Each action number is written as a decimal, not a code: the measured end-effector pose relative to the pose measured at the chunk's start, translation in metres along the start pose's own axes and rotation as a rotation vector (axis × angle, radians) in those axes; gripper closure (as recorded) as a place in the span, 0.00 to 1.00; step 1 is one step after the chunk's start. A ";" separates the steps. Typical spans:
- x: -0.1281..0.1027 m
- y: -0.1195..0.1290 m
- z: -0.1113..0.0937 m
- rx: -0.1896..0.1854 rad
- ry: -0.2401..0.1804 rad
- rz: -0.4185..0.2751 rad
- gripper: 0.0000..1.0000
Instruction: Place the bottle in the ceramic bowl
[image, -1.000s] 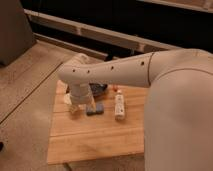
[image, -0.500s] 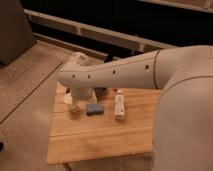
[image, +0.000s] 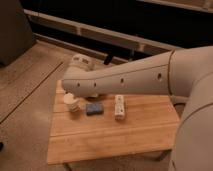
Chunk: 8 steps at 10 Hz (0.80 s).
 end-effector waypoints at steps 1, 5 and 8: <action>0.001 -0.001 0.001 -0.001 0.004 0.004 0.35; -0.011 -0.077 0.004 -0.001 0.027 0.153 0.35; -0.002 -0.124 0.023 -0.009 0.081 0.255 0.35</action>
